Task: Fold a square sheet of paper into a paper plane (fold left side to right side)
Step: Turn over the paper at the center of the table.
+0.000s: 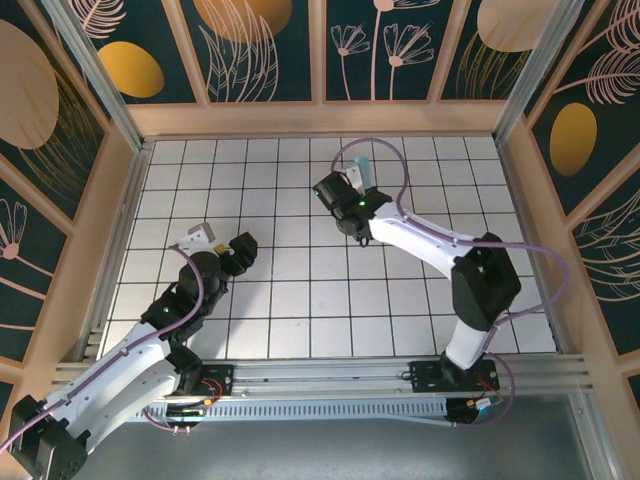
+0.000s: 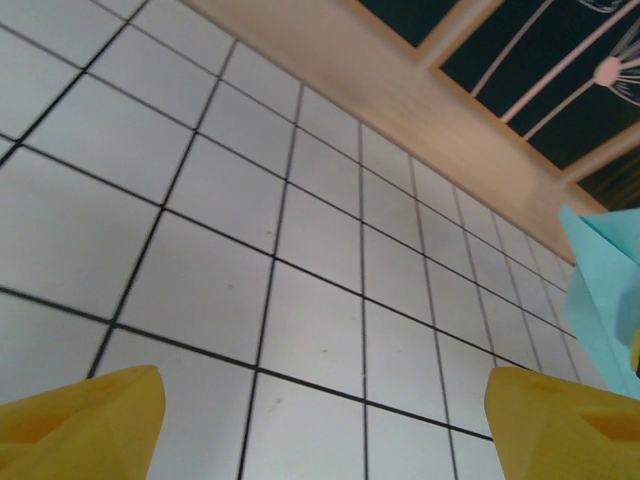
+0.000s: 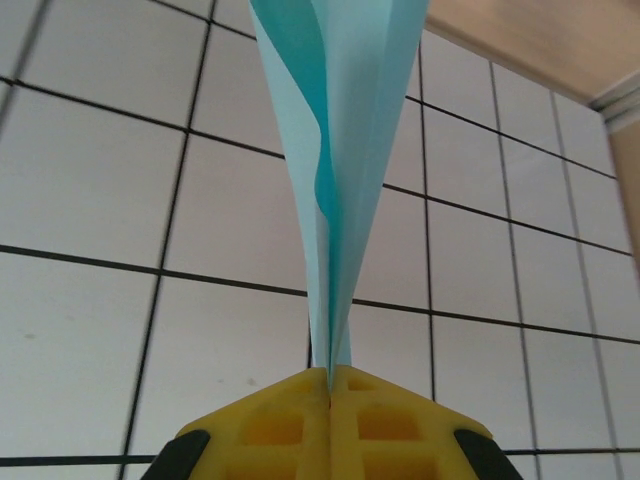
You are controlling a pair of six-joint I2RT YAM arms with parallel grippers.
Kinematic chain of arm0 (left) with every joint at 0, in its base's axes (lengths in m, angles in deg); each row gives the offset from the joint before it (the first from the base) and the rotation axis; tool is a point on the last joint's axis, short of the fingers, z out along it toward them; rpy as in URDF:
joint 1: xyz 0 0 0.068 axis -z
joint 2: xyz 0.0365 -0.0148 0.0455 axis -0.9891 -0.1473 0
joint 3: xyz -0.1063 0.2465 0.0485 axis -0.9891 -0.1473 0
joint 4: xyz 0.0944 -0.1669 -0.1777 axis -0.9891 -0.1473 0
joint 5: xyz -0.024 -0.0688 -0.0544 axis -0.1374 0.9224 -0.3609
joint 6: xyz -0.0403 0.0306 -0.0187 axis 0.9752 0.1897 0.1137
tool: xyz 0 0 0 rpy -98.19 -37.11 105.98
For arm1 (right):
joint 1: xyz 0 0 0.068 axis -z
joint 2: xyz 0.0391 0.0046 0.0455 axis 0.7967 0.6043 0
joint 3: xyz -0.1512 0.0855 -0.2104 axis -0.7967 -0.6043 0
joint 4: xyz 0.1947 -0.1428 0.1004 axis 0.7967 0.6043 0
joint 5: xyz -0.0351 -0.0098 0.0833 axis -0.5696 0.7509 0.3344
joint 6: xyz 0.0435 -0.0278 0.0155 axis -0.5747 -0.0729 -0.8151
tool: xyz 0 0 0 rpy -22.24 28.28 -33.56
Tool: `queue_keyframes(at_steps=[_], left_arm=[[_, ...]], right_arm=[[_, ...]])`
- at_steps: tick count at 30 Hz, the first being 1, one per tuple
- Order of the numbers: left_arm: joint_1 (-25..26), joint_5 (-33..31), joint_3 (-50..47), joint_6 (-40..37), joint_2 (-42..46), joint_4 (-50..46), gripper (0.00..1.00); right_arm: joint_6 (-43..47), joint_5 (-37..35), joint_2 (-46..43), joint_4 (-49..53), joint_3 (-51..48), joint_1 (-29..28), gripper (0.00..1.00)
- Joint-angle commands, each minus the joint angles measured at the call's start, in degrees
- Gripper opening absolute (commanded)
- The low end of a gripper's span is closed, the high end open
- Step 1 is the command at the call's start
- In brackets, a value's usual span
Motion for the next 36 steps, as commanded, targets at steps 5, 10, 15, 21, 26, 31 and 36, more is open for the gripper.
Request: queue_keyframes(at_steps=[5, 10, 15, 21, 26, 31, 36], left_arm=[[0.1, -4.3, -0.6, 1.8, 0.9, -5.1, 0.84], [0.1, -4.4, -0.4, 1.8, 0.2, -5.2, 0.84], [0.1, -4.1, -0.4, 1.9, -0.3, -5.1, 0.84], [0.1, -3.9, -0.2, 1.9, -0.4, -5.2, 0.85], [0.1, -3.6, -0.6, 1.6, -1.0, -4.1, 0.86], [0.1, -1.8, 1.0, 1.1, -4.3, -2.6, 0.87], [0.1, 3.1, 1.7, 2.5, -7.5, 1.8, 0.87]], right_arm=[[-0.3, -8.9, 11.2, 5.8, 2.6, -2.5, 0.00], [-0.6, -8.1, 16.6, 5.3, 2.7, -3.6, 0.00], [-0.6, -4.8, 20.1, 4.3, 2.8, -4.4, 0.03], [-1.2, 1.6, 21.5, 3.0, 2.8, -4.6, 0.12], [-2.4, 6.7, 21.5, 2.5, 3.3, -4.6, 0.24], [-3.0, 11.2, 19.5, 1.3, 3.2, -4.5, 0.41], [-3.6, 16.8, 15.2, -1.1, 1.3, -3.4, 0.56]])
